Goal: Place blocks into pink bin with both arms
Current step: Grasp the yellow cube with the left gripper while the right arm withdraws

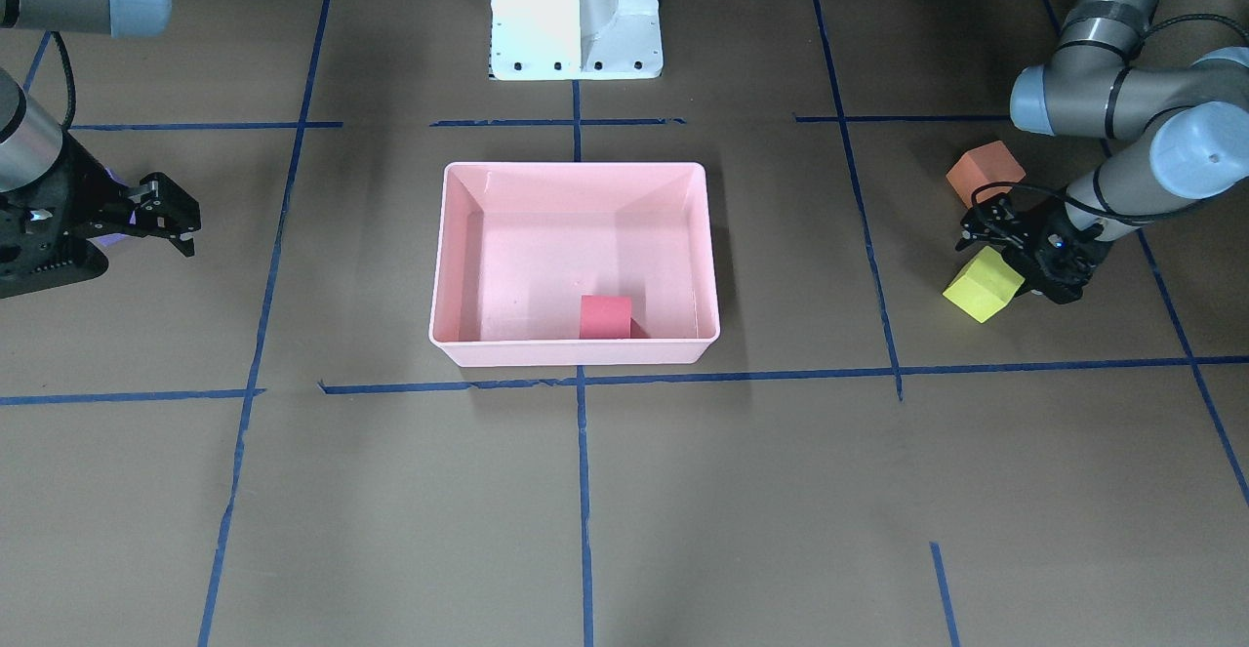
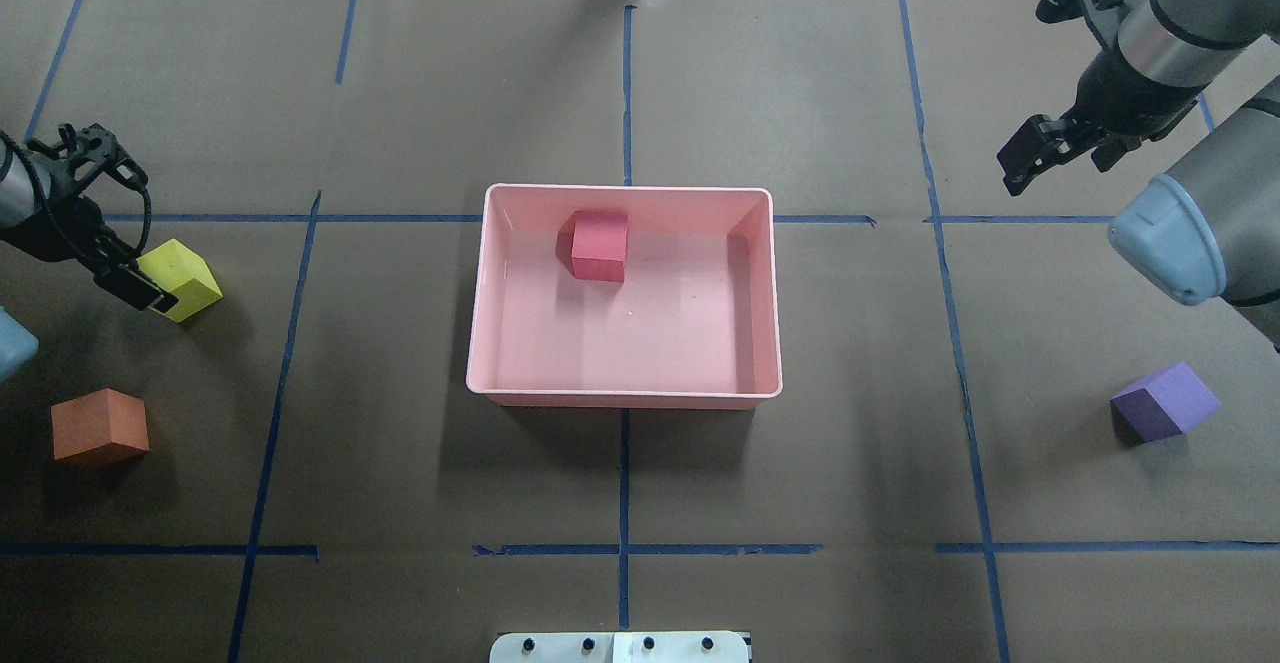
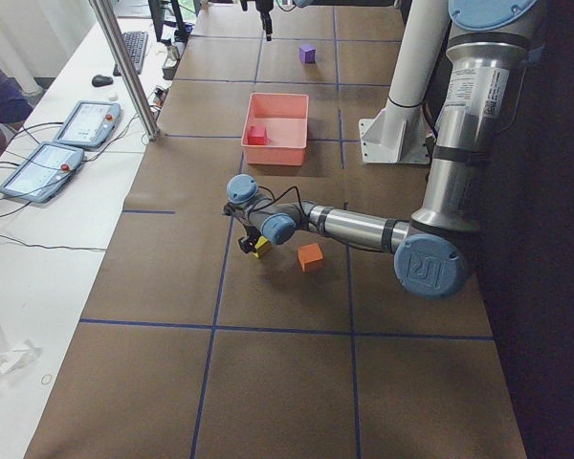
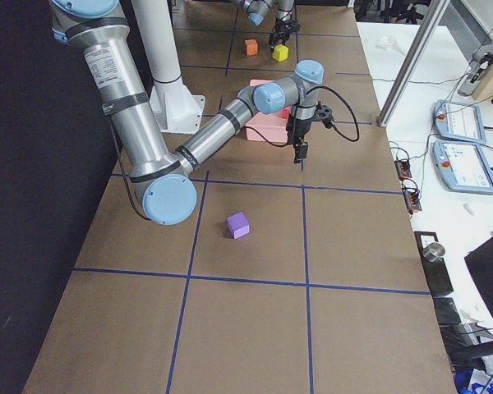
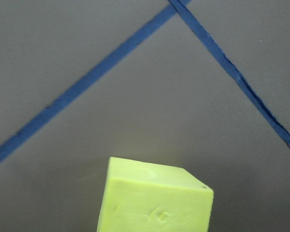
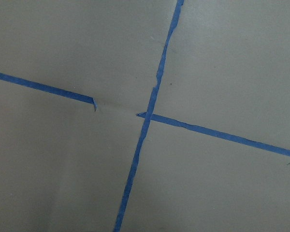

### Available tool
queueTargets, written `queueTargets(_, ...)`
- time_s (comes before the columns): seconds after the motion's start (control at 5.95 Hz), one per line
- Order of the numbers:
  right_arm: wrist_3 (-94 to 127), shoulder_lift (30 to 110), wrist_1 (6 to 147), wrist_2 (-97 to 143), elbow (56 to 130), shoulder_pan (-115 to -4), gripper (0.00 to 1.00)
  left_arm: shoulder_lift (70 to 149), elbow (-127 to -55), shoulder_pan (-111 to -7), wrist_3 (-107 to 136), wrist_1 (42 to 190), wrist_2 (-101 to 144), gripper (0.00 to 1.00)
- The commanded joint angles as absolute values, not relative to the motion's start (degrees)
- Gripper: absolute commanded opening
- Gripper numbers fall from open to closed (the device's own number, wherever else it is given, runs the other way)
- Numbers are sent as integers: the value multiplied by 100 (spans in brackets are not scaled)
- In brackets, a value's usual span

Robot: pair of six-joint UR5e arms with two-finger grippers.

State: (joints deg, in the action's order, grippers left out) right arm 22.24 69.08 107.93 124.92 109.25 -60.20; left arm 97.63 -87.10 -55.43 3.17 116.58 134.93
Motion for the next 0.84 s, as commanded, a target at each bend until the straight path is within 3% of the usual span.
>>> queueTargets(0.0,2224,6917,10793,12489,10916,-6021,100,9809,-8666,-5484,369,11637,13491,86)
queueTargets(0.17,2224,6926,10793,12489,10916,-6021,100,9861,-8692,-5493,378,11637,13491,58)
queueTargets(0.34,2180,7021,10776,12472,10951,-6021,100,10009,-8788,-5545,448,11567,13500,47)
queueTargets(0.67,1934,7372,10741,12480,11257,-6073,100,10361,-9244,-5625,1891,11522,13500,48)
